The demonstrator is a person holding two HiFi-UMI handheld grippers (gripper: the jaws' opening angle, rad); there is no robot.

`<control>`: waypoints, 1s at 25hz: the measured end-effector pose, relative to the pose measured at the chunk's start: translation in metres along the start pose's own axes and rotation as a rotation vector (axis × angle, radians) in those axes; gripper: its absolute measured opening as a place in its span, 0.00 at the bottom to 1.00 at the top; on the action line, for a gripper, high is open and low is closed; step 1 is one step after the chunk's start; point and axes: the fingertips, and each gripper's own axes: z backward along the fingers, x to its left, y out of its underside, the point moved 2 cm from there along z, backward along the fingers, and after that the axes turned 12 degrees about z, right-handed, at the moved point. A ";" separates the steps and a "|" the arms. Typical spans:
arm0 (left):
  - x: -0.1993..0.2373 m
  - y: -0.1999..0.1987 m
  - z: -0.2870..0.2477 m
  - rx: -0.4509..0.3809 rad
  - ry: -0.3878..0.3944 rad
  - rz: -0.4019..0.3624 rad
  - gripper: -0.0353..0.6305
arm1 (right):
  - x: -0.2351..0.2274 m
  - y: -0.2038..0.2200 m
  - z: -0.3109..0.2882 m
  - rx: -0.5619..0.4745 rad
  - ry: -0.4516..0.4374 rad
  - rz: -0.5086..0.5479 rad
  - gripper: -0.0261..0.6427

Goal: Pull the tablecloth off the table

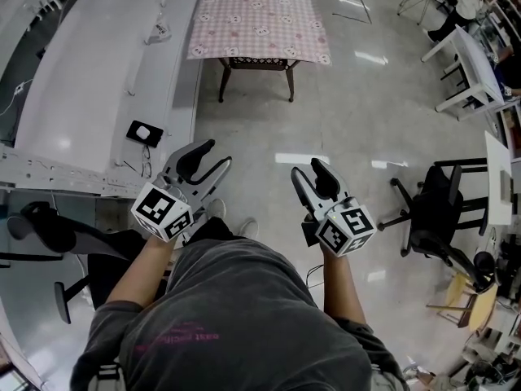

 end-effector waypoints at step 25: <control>0.096 -0.021 -0.127 -0.015 0.059 0.035 0.34 | -0.107 -0.008 -0.093 0.033 0.064 -0.011 0.36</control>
